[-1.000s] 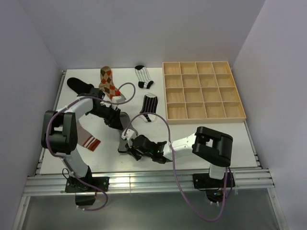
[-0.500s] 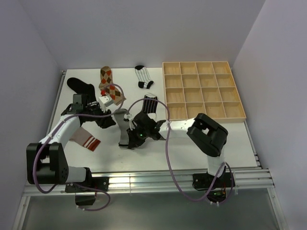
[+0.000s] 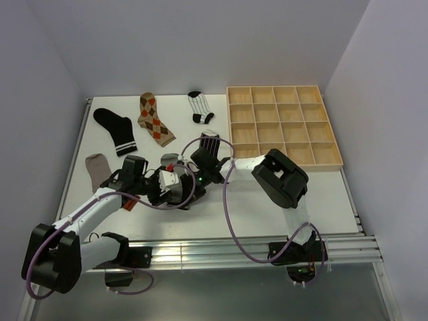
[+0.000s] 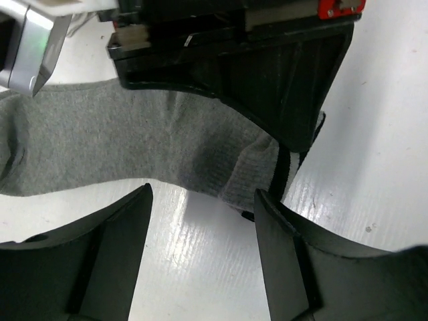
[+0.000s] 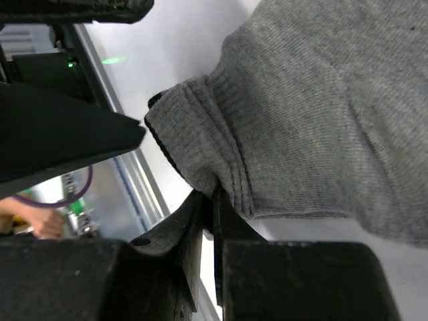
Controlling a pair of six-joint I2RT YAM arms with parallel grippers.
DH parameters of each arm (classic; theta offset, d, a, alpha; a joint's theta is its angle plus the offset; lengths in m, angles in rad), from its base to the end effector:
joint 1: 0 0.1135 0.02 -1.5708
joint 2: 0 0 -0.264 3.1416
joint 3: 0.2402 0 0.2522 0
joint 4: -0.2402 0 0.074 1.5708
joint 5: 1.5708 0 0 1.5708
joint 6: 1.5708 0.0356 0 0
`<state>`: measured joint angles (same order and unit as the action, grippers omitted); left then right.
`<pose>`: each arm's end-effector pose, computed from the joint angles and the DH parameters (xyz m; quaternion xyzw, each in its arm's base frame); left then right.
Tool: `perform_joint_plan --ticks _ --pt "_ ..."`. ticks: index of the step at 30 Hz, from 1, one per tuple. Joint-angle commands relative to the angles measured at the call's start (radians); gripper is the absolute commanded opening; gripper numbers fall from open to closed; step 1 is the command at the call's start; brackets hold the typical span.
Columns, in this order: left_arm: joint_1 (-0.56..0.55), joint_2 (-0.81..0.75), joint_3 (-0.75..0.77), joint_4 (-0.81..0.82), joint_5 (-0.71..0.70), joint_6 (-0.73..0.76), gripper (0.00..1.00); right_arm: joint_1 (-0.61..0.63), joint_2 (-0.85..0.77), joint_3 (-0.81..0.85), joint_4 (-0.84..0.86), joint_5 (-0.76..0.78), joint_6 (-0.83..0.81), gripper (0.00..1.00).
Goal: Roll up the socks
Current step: Roll the sock at the center of the board.
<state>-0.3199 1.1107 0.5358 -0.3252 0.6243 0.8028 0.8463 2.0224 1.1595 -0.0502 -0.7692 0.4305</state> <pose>0.1880 -0.0842 0.1866 0.5639 0.7069 -0.2067 0.3735 0.2472 0.3167 0.1251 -0.2996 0.8334 0.4635 0.0288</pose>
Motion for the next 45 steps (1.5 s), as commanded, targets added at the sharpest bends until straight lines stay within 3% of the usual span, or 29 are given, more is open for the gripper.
perform_joint_plan --ticks 1,17,30,38,45 --pt "-0.030 -0.015 -0.025 0.070 -0.040 0.061 0.68 -0.016 0.036 0.031 -0.056 -0.058 0.028 0.07" --pt "-0.149 -0.034 -0.054 0.032 0.025 0.081 0.69 -0.056 0.093 0.060 -0.094 -0.064 0.056 0.07" --pt "-0.166 0.043 -0.071 0.049 0.008 0.090 0.68 -0.066 0.096 0.066 -0.112 -0.056 0.057 0.05" --pt "-0.166 0.077 -0.076 0.063 0.043 0.064 0.66 -0.069 0.098 0.057 -0.097 -0.056 0.070 0.05" --pt "-0.166 0.150 -0.050 0.074 0.040 0.024 0.55 -0.073 0.091 0.045 -0.062 -0.061 0.094 0.05"
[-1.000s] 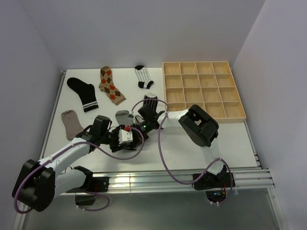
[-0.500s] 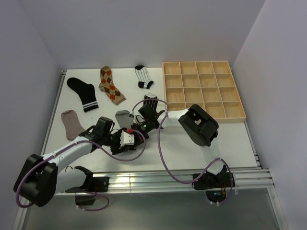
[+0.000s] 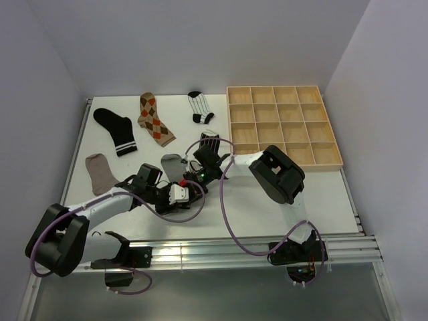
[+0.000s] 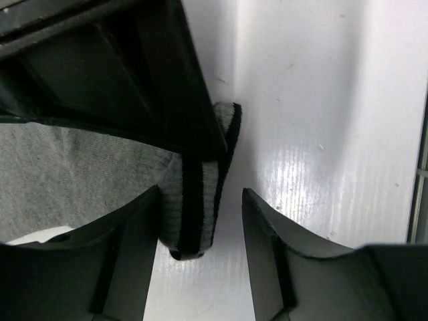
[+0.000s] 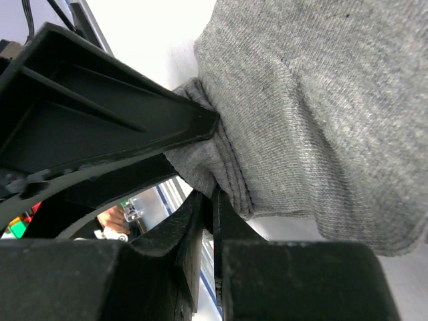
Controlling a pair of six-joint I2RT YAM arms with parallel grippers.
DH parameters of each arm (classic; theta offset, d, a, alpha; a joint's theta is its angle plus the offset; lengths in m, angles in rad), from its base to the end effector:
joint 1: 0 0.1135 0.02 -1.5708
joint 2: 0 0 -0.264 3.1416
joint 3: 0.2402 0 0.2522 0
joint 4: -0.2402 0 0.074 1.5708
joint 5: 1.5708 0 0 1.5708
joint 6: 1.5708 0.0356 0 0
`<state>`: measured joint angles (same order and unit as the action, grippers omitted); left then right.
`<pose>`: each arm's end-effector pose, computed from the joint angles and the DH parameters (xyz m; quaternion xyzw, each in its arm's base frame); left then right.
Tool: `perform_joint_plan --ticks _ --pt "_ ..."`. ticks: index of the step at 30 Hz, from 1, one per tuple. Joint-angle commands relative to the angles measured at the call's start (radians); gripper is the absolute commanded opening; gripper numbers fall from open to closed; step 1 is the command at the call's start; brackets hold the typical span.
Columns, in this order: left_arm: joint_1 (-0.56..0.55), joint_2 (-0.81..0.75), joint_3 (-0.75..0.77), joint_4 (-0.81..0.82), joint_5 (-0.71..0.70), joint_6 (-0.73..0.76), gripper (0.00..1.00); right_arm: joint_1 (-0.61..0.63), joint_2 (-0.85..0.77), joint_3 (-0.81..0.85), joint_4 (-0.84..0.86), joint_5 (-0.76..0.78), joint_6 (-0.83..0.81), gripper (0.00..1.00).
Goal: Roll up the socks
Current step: Roll the sock at the center of the board.
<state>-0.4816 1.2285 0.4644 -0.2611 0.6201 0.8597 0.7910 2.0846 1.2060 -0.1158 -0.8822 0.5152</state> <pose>0.1705 -0.1125 0.1480 0.6344 0.6674 -0.2404 0.3072 0.2652 0.3073 0.1121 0.2394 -0.8421 -0.4813 0.0446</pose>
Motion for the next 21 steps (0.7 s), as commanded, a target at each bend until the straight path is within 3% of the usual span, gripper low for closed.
perform_joint_plan --ticks 1,8,12,17,21 --pt "-0.005 0.043 0.040 0.000 0.049 -0.037 0.52 -0.018 0.028 -0.009 0.010 0.054 0.017 0.05" --pt "0.003 0.132 0.120 -0.095 0.130 -0.079 0.22 -0.018 -0.029 -0.063 0.056 0.115 0.040 0.07" --pt "0.011 0.178 0.154 -0.180 0.176 -0.056 0.08 -0.018 -0.092 -0.138 0.113 0.192 0.060 0.22" --pt "0.070 0.282 0.244 -0.337 0.237 0.045 0.01 -0.018 -0.268 -0.316 0.286 0.359 0.085 0.43" --pt "0.173 0.439 0.385 -0.587 0.297 0.209 0.00 -0.012 -0.397 -0.443 0.386 0.521 0.082 0.47"
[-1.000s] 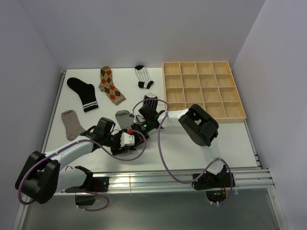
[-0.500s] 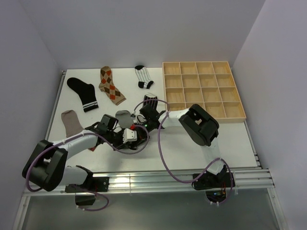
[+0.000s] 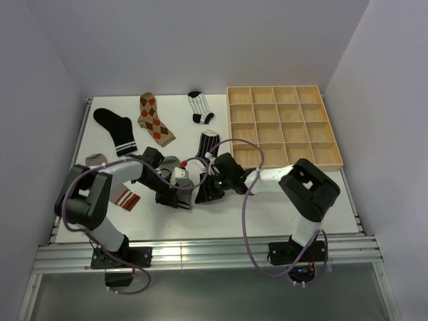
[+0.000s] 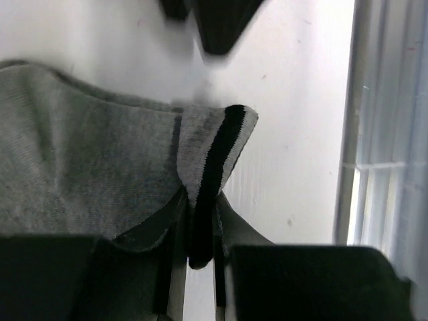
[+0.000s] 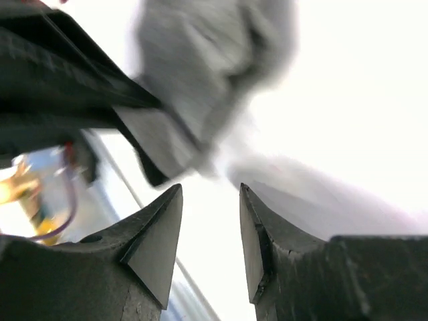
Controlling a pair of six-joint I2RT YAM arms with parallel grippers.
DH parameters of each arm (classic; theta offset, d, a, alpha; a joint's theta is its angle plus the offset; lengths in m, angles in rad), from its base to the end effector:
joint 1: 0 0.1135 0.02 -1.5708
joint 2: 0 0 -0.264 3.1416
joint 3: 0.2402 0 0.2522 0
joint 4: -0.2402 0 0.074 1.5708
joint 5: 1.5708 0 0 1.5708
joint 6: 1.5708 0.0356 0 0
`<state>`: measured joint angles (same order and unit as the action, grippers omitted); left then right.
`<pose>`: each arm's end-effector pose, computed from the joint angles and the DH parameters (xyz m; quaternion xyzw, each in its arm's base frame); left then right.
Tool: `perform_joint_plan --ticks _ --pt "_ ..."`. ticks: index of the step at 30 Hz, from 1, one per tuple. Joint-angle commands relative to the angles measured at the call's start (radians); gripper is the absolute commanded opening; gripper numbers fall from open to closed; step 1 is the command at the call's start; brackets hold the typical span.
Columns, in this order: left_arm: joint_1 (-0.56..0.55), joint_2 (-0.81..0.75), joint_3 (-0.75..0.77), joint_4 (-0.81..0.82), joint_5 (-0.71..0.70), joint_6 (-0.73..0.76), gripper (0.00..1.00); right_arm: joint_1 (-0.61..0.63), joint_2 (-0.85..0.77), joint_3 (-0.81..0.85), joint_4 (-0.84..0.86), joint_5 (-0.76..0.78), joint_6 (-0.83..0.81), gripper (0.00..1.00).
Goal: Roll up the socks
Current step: Roll the sock at the center of the board.
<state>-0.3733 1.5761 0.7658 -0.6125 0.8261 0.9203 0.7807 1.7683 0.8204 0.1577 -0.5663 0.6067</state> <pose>0.2215 -0.1149 0.1443 0.5741 0.7110 -0.3671 0.1733 0.2257 0.2505 0.1345 -0.1830 0.8754 0.4322 0.1157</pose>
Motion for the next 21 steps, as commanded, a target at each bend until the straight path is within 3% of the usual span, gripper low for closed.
perform_joint_plan --ticks 1,4,8,16,21 --pt "0.080 0.125 0.146 -0.344 0.103 0.214 0.00 0.002 -0.102 -0.097 0.132 0.259 -0.027 0.47" --pt "0.135 0.246 0.255 -0.516 0.134 0.319 0.00 0.035 -0.177 -0.157 0.190 0.401 -0.082 0.47" --pt "0.154 0.361 0.328 -0.621 0.123 0.368 0.00 0.143 -0.240 -0.168 0.224 0.603 -0.177 0.48" --pt "0.159 0.459 0.400 -0.659 0.087 0.313 0.00 0.348 -0.185 -0.129 0.359 0.741 -0.399 0.49" --pt "0.159 0.458 0.395 -0.587 0.041 0.218 0.00 0.448 -0.107 -0.053 0.378 0.816 -0.519 0.52"
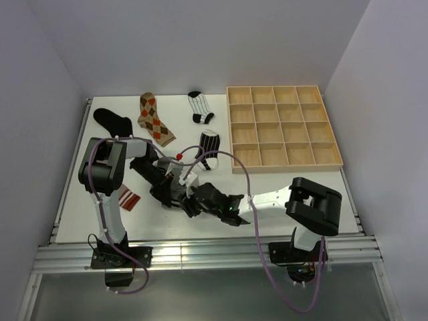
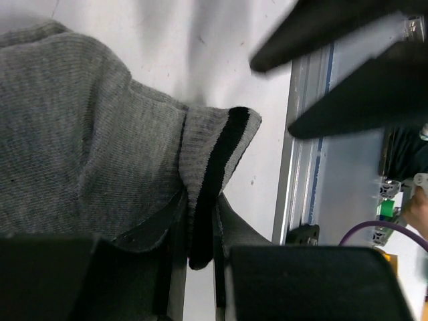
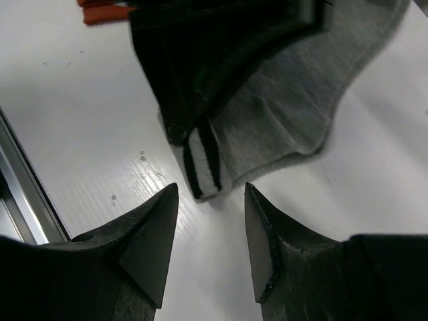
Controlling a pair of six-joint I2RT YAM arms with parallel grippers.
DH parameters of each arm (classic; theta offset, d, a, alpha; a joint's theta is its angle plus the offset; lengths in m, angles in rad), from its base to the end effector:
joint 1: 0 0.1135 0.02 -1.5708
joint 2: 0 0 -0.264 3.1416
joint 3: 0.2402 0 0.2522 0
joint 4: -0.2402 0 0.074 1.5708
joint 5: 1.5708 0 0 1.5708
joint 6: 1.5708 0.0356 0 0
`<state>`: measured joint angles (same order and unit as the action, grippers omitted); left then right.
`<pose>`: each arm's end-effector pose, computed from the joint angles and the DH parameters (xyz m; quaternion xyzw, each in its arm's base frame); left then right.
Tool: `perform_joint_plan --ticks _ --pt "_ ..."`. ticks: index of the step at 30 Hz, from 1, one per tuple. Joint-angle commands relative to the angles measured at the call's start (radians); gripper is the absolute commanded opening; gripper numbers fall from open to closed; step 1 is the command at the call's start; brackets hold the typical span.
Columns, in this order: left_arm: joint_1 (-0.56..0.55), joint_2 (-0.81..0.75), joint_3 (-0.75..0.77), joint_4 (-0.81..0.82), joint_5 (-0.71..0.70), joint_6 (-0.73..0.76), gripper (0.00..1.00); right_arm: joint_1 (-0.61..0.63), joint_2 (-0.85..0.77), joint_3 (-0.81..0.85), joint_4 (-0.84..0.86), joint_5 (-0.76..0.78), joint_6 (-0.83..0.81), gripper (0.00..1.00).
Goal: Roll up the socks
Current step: Roll the sock at the center of the board.
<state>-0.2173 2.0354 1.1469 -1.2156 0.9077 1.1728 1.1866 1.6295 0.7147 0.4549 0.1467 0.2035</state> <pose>0.2777 -0.0900 0.1146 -0.4665 -0.7399 0.4845 0.0159 0.1286 0.3043 0.1710 -0.3659 0.7653 0.2890 0.4438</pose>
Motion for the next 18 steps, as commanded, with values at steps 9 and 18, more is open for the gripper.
perform_joint_plan --ticks 9,18 --pt "0.002 0.022 0.019 0.053 -0.069 -0.105 0.00 0.166 0.130 0.146 0.036 0.231 -0.276 0.56" --pt "0.002 0.037 0.042 0.044 -0.067 -0.108 0.00 0.177 0.231 0.207 0.010 0.290 -0.357 0.60"
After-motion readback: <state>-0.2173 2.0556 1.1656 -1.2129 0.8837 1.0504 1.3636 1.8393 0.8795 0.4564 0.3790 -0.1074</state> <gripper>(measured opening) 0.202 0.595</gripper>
